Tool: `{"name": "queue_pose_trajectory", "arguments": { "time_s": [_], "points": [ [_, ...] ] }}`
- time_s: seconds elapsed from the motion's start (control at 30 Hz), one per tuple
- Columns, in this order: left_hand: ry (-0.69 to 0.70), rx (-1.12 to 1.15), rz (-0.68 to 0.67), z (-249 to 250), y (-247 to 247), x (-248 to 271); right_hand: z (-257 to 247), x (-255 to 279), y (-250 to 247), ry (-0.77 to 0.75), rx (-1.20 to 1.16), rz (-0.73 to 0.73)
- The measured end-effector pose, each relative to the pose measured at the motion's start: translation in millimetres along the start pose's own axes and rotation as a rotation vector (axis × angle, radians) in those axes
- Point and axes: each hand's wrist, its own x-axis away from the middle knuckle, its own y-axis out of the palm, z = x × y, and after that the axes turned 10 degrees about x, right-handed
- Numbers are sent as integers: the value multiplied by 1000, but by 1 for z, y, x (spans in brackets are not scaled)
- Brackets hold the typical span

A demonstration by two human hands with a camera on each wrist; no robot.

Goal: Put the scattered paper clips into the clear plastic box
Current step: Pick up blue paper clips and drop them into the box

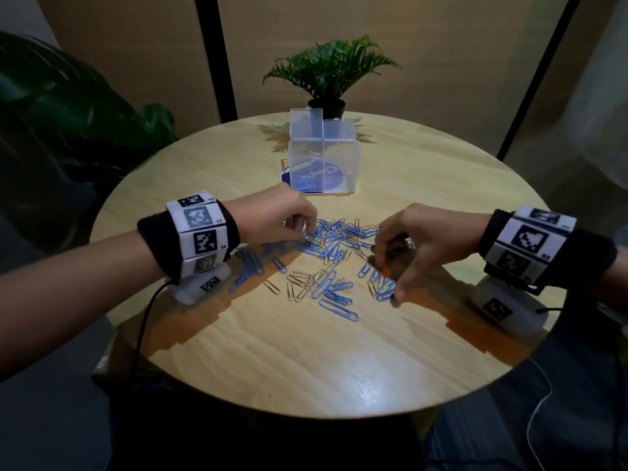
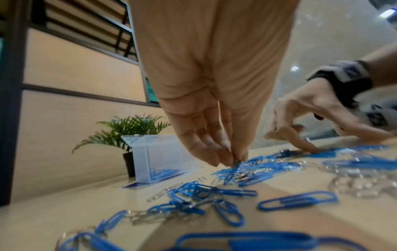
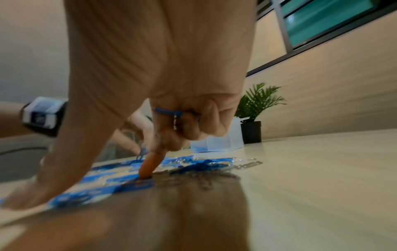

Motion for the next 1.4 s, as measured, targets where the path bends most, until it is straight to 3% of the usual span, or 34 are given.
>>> {"name": "queue_pose_trajectory", "arguments": {
  "time_s": [0.3,0.43,0.53,0.63,0.7,0.77,0.87,1.03,1.3,1.4],
  "points": [
    [-189,615,84,-11,-7,3,-4,1,6,8,118,35],
    [-200,701,118,-10,-8,4,-6,4,7,-2,138,44],
    [-222,559,183,-11,-6,2,-6,3,7,-9,160,55],
    [-116,137,260,-8,-7,1,-4,1,9,-5,103,44],
    [-53,-32,144,1,-4,1,-1,1,10,6,87,37],
    [-79,-57,10,8,0,1,1,2,11,15,108,39],
    [-77,-129,-36,12,7,0,3,3,8,30,91,34],
    [-36,-247,-76,15,10,-1,3,6,-2,84,-408,-53],
    [-54,-60,-80,9,8,1,-1,-3,-6,163,-733,-28],
    [-82,107,-6,4,2,1,-2,-10,-6,287,-1015,-29]
  ]
}}
